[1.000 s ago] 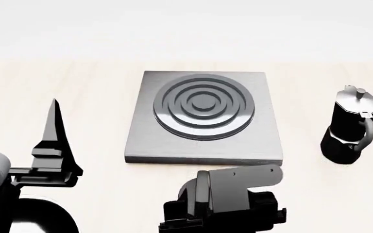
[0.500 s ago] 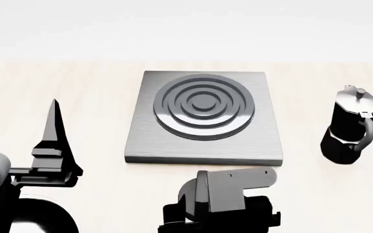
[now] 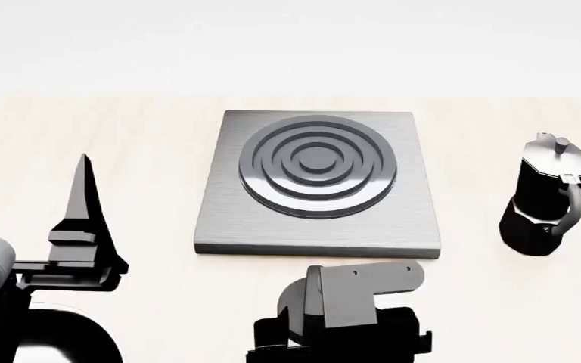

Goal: Turn on the stove.

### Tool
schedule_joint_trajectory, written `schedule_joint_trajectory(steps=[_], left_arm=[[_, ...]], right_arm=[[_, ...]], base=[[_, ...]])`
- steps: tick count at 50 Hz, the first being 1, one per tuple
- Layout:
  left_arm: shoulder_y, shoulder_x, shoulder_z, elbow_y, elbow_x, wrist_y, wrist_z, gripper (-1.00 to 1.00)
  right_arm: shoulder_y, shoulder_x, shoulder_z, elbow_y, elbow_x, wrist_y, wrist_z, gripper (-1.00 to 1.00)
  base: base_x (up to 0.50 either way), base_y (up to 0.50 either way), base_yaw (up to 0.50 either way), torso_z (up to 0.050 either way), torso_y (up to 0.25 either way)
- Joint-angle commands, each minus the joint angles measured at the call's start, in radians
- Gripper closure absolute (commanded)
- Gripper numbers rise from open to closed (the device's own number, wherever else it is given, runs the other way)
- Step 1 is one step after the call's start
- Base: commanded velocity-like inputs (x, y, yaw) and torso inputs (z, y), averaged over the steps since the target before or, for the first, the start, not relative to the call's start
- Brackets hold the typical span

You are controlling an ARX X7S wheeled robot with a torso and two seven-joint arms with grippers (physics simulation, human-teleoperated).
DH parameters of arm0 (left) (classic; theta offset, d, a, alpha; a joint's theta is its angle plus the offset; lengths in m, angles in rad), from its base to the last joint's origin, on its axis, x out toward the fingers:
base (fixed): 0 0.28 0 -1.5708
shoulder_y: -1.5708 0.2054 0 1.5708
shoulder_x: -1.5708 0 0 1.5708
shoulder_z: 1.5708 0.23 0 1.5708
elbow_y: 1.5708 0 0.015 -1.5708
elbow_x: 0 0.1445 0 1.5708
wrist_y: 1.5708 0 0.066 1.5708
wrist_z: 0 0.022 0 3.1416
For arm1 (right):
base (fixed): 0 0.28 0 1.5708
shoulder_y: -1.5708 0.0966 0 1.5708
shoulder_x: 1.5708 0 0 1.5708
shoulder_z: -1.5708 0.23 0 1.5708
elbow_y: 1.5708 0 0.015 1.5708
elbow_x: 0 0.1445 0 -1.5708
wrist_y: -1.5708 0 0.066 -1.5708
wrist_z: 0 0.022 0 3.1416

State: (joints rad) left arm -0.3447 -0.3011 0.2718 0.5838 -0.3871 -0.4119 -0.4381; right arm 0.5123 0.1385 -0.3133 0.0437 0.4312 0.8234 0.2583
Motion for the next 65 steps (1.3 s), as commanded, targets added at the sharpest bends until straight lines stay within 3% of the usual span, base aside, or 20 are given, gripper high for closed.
schedule_joint_trajectory(steps=[1,65], left_arm=[[0.0,-0.003,0.002,-0.001,-0.004,0.003,-0.004,-1.0],[-0.008,-0.02,0.018,-0.005,-0.018,0.011,-0.025,-1.0]], right_arm=[[0.012,-0.004,-0.006,0.046,0.0,-0.025,-0.002,-1.0],[0.095,-0.03,-0.033,0.363,0.017,-0.171,-0.056,-1.0]], base=[[0.0,0.0,0.0,0.0,0.0],[0.0,0.0,0.0,0.0,0.0]])
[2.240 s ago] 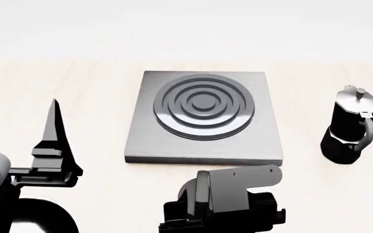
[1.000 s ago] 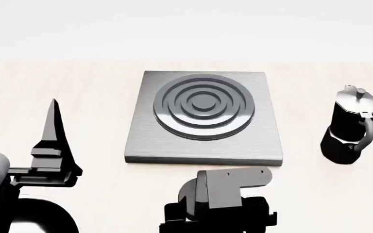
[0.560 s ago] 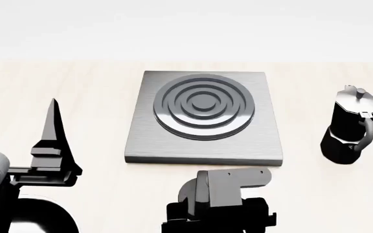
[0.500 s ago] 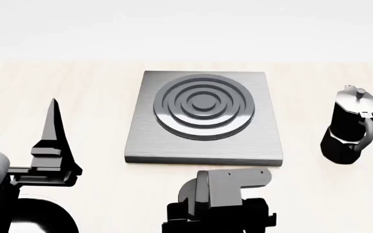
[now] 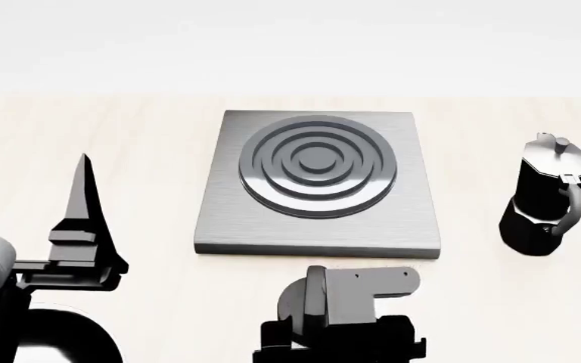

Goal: Turn on the stove.

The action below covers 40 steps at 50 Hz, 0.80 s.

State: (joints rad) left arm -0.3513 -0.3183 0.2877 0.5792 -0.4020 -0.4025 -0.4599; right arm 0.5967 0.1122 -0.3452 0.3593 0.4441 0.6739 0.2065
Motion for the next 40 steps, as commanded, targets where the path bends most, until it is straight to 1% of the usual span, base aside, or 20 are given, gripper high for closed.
schedule_joint_trajectory(steps=[1,7,16,40], left_arm=[[-0.002,-0.003,0.002,0.0,-0.003,0.001,-0.004,-1.0],[-0.002,-0.004,0.005,-0.003,-0.002,0.004,-0.005,-1.0],[-0.003,-0.006,0.006,-0.003,-0.005,0.005,-0.009,-1.0],[-0.003,-0.011,0.008,-0.006,-0.011,0.011,-0.014,-1.0]], right_arm=[[0.011,-0.004,0.001,0.049,0.003,-0.023,0.002,-1.0],[-0.004,0.008,-0.007,0.03,-0.025,-0.032,0.054,-1.0],[-0.028,0.023,-0.009,-0.044,-0.02,0.006,0.098,-1.0],[-0.089,0.073,0.026,-0.163,0.006,0.014,0.149,-1.0]], base=[[0.0,0.0,0.0,0.0,0.0],[0.0,0.0,0.0,0.0,0.0],[0.0,0.0,0.0,0.0,0.0],[0.0,0.0,0.0,0.0,0.0]])
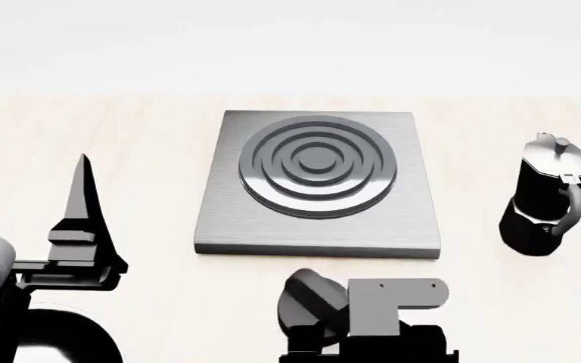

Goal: Turn on the stove.

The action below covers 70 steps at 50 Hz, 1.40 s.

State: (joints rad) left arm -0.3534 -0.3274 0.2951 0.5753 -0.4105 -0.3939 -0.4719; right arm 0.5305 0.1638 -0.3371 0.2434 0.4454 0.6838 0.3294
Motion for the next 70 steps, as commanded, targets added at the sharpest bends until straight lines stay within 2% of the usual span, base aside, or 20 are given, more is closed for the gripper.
schedule_joint_trajectory(steps=[1,32,70], left_arm=[[-0.001,-0.002,0.001,-0.003,-0.003,0.004,-0.002,-1.0],[-0.004,-0.009,0.007,-0.003,-0.01,0.004,-0.013,-1.0],[-0.001,-0.018,0.018,-0.004,-0.015,0.015,-0.02,-1.0]], right_arm=[[-0.024,0.023,0.02,-0.055,0.005,0.007,0.031,-1.0],[-0.084,0.064,0.14,-0.195,0.046,0.011,0.158,-1.0],[-0.133,0.113,0.097,-0.531,0.035,0.079,0.265,-1.0]], base=[[0.0,0.0,0.0,0.0,0.0],[0.0,0.0,0.0,0.0,0.0],[0.0,0.0,0.0,0.0,0.0]])
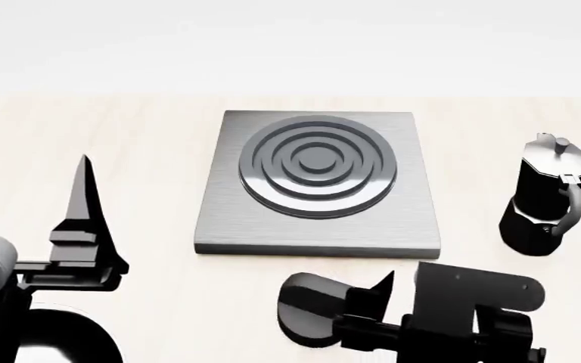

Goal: Turn on the stove.

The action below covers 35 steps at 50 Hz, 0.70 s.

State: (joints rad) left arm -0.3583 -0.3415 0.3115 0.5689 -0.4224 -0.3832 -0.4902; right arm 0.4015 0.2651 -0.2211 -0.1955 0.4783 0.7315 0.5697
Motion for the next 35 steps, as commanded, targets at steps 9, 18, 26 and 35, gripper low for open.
schedule_joint_trajectory(steps=[9,18,26,35], left_arm=[[0.002,-0.006,-0.001,-0.001,-0.005,0.007,-0.005,-1.0],[0.002,-0.007,0.0,-0.004,-0.008,0.013,-0.004,-1.0],[0.003,-0.014,-0.006,-0.003,-0.017,0.017,-0.002,-1.0],[0.007,-0.021,-0.014,-0.006,-0.023,0.025,0.001,-1.0]], right_arm=[[0.007,0.024,-0.042,-0.172,0.001,0.073,0.048,-1.0],[0.012,0.028,-0.054,-0.228,0.007,0.099,0.063,-1.0],[0.014,0.031,-0.073,-0.256,0.003,0.108,0.07,-1.0],[0.033,0.026,-0.09,-0.305,0.009,0.14,0.089,-1.0]], base=[[0.0,0.0,0.0,0.0,0.0],[0.0,0.0,0.0,0.0,0.0],[0.0,0.0,0.0,0.0,0.0],[0.0,0.0,0.0,0.0,0.0]])
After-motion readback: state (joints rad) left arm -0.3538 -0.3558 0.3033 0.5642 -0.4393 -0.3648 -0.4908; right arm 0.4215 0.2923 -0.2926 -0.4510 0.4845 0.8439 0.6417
